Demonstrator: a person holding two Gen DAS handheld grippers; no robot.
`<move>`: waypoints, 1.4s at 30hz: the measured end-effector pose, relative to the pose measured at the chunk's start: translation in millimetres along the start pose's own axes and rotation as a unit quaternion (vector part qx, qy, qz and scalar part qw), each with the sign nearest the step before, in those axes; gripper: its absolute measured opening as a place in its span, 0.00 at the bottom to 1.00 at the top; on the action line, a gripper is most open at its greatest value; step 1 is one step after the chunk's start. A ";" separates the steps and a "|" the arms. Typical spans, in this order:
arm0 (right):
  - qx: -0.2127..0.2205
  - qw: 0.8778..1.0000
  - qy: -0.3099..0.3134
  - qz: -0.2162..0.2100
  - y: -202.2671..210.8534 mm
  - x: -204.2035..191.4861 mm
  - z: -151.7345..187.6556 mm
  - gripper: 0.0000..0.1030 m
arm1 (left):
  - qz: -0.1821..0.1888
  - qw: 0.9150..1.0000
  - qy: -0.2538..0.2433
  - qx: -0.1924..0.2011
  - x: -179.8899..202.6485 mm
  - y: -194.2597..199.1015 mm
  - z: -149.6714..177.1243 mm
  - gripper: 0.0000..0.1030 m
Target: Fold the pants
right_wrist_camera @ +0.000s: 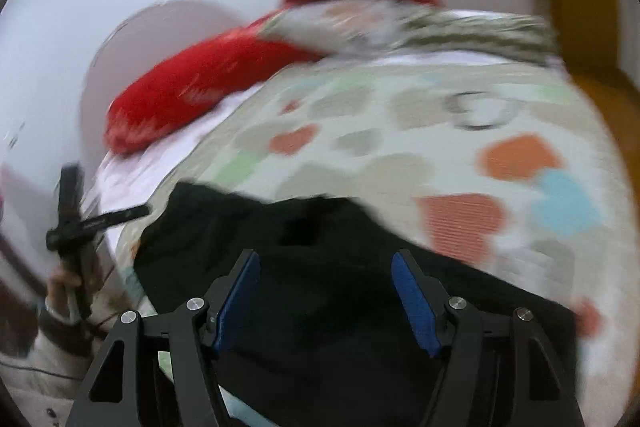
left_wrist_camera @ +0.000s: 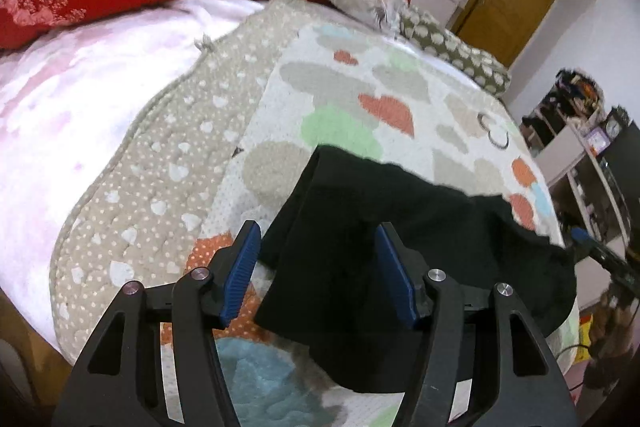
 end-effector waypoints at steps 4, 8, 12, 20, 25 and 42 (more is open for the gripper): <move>-0.065 0.997 0.042 -0.008 -60.8 -28.5 -2.3 0.65 | 0.012 1.000 -0.005 -0.022 2.8 -11.6 3.0 0.58; -0.108 0.992 0.062 0.002 -92.1 -35.6 5.6 0.64 | 0.005 0.999 -0.009 -0.035 2.0 -28.1 -0.8 0.58; -0.120 0.990 0.075 -0.001 -113.7 -37.4 5.0 0.14 | 0.034 0.998 -0.012 -0.046 10.4 -44.1 -6.6 0.58; -0.041 0.997 0.059 0.015 -93.5 -32.3 -41.5 0.02 | 0.081 0.996 -0.033 -0.035 32.0 -49.8 -36.4 0.36; 0.003 0.997 0.052 0.048 -81.9 -23.7 -77.2 0.01 | 0.077 0.996 -0.038 -0.014 34.7 -42.3 -58.0 0.34; -0.112 0.993 0.043 -0.023 -122.5 -29.3 -5.5 0.07 | 0.065 0.997 -0.038 -0.023 27.0 -41.7 -40.2 0.34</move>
Point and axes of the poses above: each gripper's, at about its wrist camera, not at the fingertips, and y roughly against the way its jaws point, x to its right, z to its underside, the point moved 8 cm from there along -y, roughly the way its jaws point, and after that the axes turned 4 degrees about -y, right-handed, at the moved point
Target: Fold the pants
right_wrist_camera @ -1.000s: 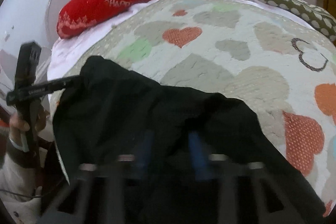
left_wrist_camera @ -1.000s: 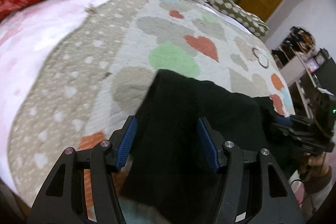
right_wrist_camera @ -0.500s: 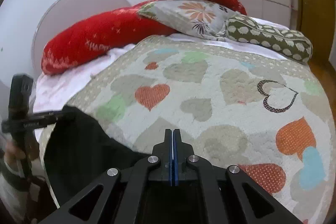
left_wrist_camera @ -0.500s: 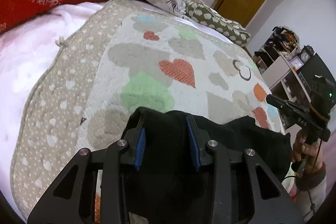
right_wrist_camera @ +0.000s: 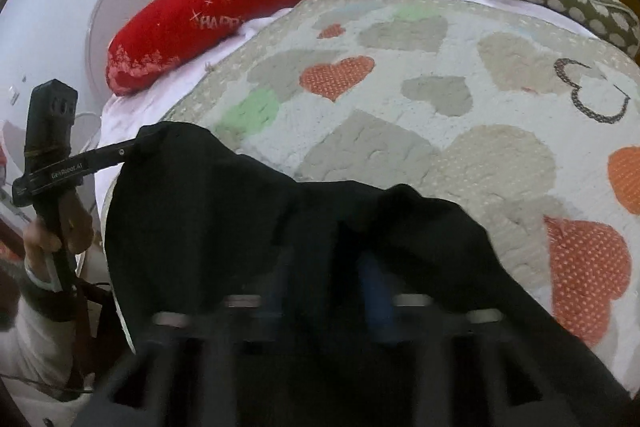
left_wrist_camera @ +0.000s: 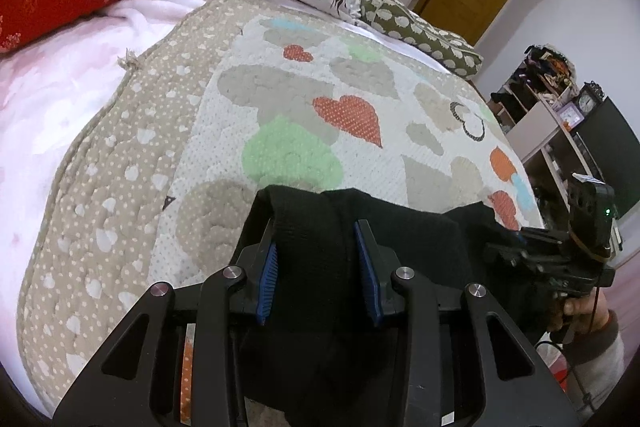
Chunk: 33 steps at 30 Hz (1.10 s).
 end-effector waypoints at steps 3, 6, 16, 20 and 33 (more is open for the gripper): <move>0.012 0.999 0.033 0.035 7.0 -3.4 -9.5 0.06 | 0.003 1.000 0.006 0.007 0.8 2.1 -6.9 0.34; 0.050 0.996 0.041 0.065 26.7 0.7 -35.1 0.05 | 0.000 1.000 0.007 0.027 1.4 7.7 -20.1 0.34; 0.039 0.994 -0.025 0.099 -17.3 39.8 -34.2 0.06 | -0.041 0.998 0.040 -0.009 -27.6 -27.3 2.8 0.35; 0.076 0.992 -0.034 0.091 35.6 42.8 -27.6 0.25 | -0.090 0.996 0.007 -0.001 -23.2 -3.4 1.8 0.38; 0.105 0.974 -0.069 0.186 132.3 95.0 109.2 0.53 | -0.069 0.996 -0.041 0.034 40.2 19.5 20.3 0.55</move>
Point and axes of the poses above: each gripper's, at about its wrist camera, not at the fingertips, and y roughly against the way its jaws point, x to its right, z to its underside, the point moved 8 cm from there along -y, roughly the way its jaws point, and after that the axes turned 4 degrees about -y, right-handed, at the moved point
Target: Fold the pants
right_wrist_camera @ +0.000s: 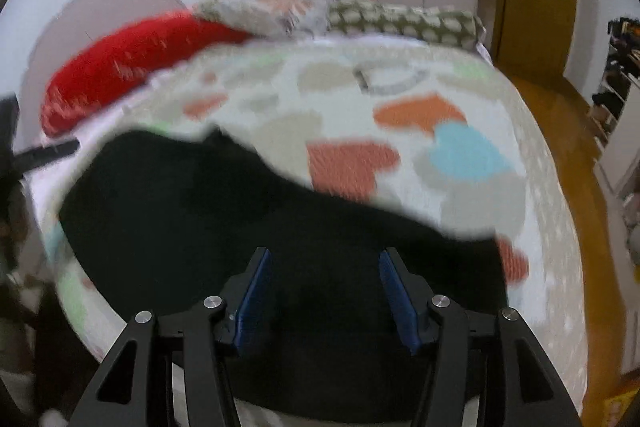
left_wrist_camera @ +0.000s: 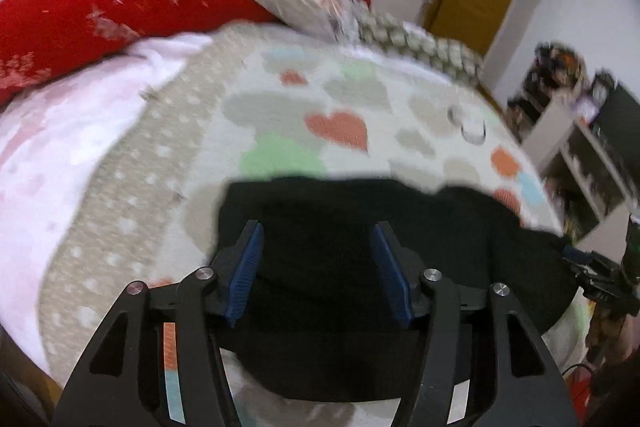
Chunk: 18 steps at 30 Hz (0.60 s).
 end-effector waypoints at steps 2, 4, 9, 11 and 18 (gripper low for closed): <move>-0.012 0.999 -0.010 0.040 -11.8 20.4 18.8 0.52 | -0.018 0.999 -0.020 -0.027 6.2 -21.5 10.8 0.55; 0.001 0.998 -0.052 0.024 -9.3 38.7 27.1 0.51 | -0.036 0.997 -0.028 -0.063 5.1 -44.3 25.9 0.55; 0.038 0.993 -0.111 -0.004 26.0 62.3 20.4 0.52 | -0.037 0.997 -0.025 -0.055 8.7 -34.7 20.6 0.55; 0.060 0.990 -0.123 0.016 38.2 72.8 14.3 0.53 | -0.028 0.998 -0.035 -0.032 21.8 -21.6 7.6 0.55; 0.052 0.988 -0.140 0.047 10.2 99.3 -0.9 0.46 | 0.085 0.993 -0.068 -0.037 109.0 -30.2 -14.4 0.55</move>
Point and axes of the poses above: each gripper's, at about its wrist camera, not at the fingertips, and y roughly against the way its jaws point, x to its right, z to its underside, the point moved 8 cm from there along -y, roughly the way its jaws point, and after that the axes turned 4 degrees about -y, right-handed, at the moved point
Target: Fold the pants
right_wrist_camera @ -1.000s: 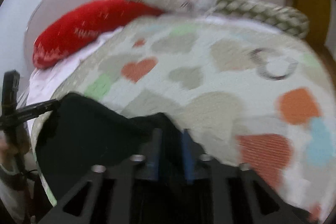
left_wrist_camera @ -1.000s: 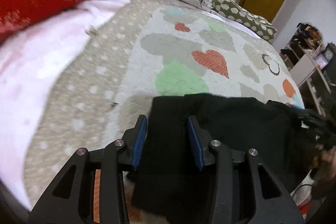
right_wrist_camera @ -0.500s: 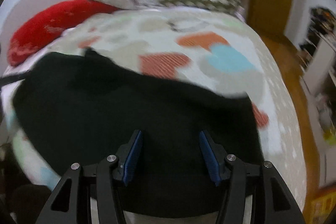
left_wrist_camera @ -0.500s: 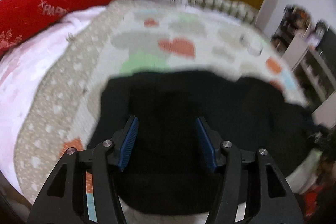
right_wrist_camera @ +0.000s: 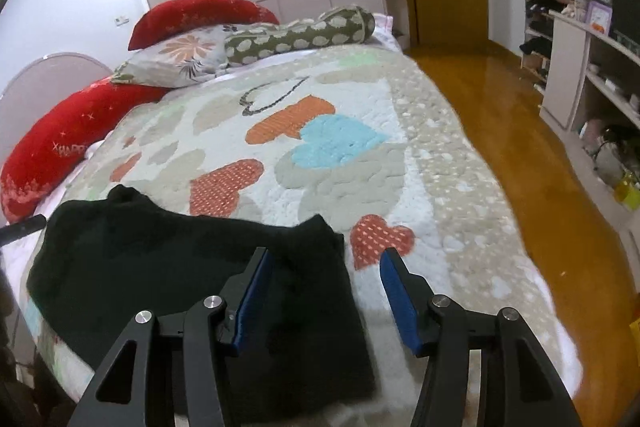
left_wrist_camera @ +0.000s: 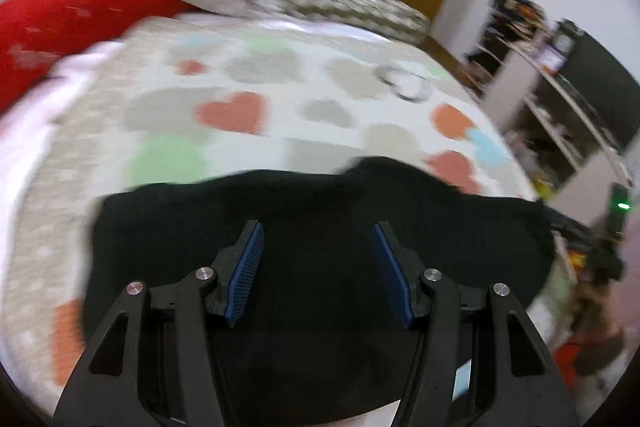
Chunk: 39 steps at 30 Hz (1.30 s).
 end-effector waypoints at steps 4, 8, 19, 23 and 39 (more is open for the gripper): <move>-0.018 1.000 0.003 0.025 -23.8 3.2 -3.0 0.30 | 0.037 0.999 -0.022 -0.032 46.2 -46.1 -9.4 0.55; -0.017 0.998 0.002 0.056 -20.6 12.9 0.9 0.30 | 0.009 0.997 -0.031 -0.066 65.6 -98.7 -14.4 0.55; -0.013 0.999 -0.028 0.024 1.1 11.8 3.1 0.32 | -0.033 0.997 -0.028 -0.065 56.5 -110.2 -15.6 0.55; 0.005 1.000 -0.005 0.010 26.5 -10.2 5.2 0.33 | -0.040 0.998 -0.035 -0.047 58.2 -88.7 -13.4 0.55; -0.046 0.999 0.009 0.004 16.2 -34.9 54.7 0.34 | -0.039 0.998 -0.020 -0.055 54.8 -71.6 24.2 0.55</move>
Point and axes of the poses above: each gripper's, at about its wrist camera, not at the fingertips, and y roughly against the way its jaws point, x to its right, z to its underside, the point moved 8 cm from there along -y, roughly the way its jaws point, and after that the axes turned 4 degrees about -y, right-handed, at the moved point
